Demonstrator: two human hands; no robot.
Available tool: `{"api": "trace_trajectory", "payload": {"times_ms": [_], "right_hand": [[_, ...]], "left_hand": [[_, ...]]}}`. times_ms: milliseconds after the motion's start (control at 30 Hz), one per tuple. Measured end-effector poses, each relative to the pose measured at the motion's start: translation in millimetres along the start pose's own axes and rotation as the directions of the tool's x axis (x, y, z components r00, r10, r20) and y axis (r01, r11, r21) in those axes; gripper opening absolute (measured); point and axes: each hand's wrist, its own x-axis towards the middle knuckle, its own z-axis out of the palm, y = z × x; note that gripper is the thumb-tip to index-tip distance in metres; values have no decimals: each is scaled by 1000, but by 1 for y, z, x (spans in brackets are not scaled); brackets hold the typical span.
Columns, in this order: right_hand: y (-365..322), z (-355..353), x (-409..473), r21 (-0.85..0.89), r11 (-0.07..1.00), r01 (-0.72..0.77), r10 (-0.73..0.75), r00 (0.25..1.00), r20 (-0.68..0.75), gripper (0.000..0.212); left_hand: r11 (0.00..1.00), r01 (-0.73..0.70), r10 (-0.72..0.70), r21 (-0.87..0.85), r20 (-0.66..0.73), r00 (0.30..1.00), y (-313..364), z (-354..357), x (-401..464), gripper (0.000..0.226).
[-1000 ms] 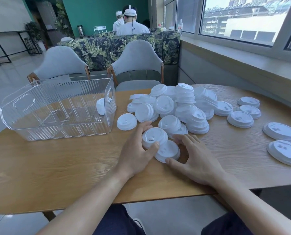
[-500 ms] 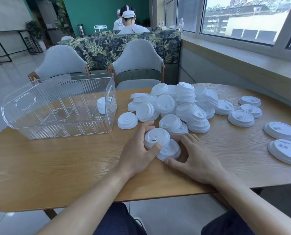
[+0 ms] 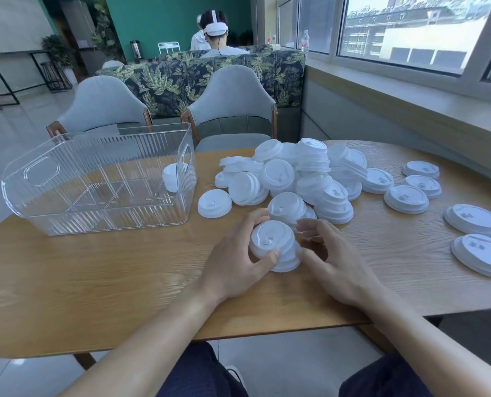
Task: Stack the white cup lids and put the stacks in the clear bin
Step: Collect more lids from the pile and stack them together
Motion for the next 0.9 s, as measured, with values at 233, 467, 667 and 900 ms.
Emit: {"api": "trace_trajectory", "payload": {"times_ms": [233, 467, 667, 900], "right_hand": [[-1, 0, -1, -28, 999, 36, -36, 999, 8, 48], [1, 3, 1, -140, 987, 74, -70, 997, 33, 31], [1, 4, 1, -167, 983, 80, -74, 996, 46, 34], [4, 5, 1, -212, 973, 91, -82, 995, 47, 50]], "left_hand": [[1000, -20, 20, 7, 70, 997, 3, 1, 0, 70], [997, -45, 37, 65, 123, 992, 1, 5, 2, 71], [996, -59, 50, 68, 119, 992, 0, 4, 2, 67], [996, -45, 36, 82, 118, 992, -2, 4, 2, 68]]}}
